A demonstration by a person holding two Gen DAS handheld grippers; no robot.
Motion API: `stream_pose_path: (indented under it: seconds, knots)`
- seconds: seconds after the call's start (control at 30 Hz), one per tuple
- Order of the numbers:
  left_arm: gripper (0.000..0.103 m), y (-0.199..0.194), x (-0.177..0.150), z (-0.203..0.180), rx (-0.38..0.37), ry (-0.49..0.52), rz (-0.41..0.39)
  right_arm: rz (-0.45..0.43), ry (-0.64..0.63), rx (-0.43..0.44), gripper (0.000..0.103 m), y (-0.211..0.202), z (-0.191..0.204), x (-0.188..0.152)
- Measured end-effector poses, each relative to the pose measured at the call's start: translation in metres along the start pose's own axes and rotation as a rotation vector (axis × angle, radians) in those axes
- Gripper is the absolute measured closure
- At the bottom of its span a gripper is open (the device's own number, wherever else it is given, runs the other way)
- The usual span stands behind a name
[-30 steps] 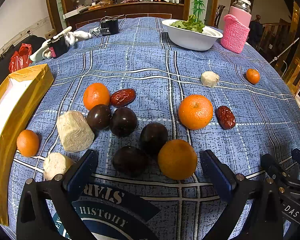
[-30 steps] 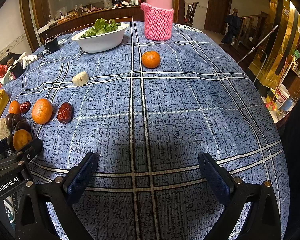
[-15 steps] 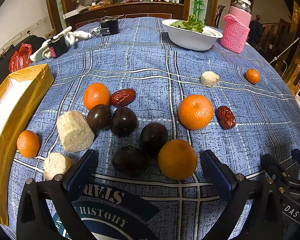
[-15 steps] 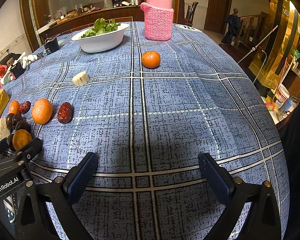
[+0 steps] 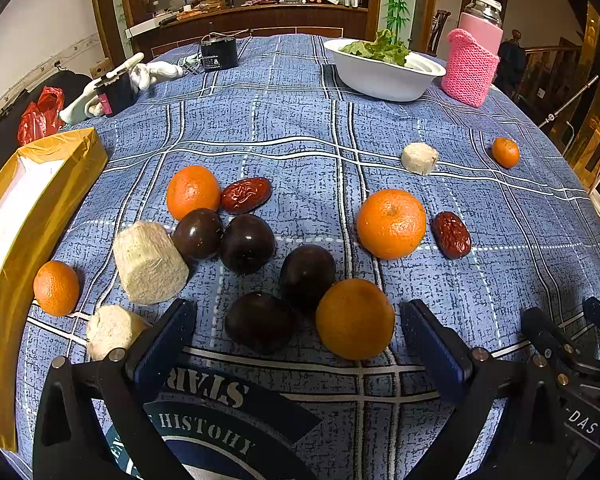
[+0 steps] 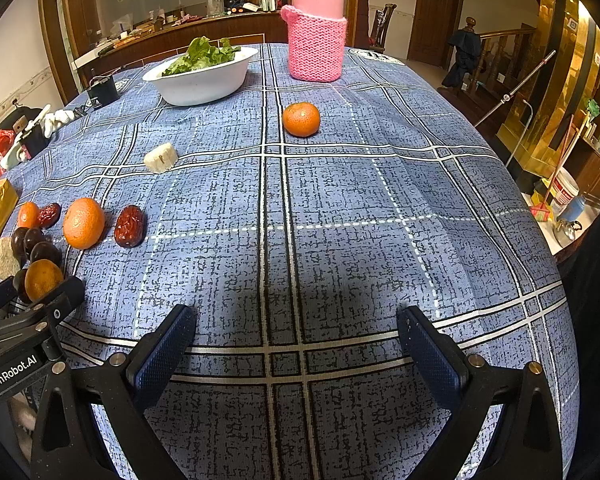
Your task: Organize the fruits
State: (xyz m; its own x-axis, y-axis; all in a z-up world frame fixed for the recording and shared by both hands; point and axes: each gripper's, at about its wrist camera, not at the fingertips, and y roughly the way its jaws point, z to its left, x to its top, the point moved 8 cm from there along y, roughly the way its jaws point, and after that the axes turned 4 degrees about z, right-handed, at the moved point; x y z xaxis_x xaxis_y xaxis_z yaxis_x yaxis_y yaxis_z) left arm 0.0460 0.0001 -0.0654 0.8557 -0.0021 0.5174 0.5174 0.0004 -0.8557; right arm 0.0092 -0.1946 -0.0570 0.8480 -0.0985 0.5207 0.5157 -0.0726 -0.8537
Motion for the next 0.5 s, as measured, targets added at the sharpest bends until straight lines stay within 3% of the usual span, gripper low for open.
stream_pose_path:
  seconds: [0.5]
  knots:
    - [0.000,-0.0001,-0.0004,-0.0013,-0.004,0.004,0.000,0.000,0.001,-0.001,0.000,-0.0022,-0.0031,-0.0004]
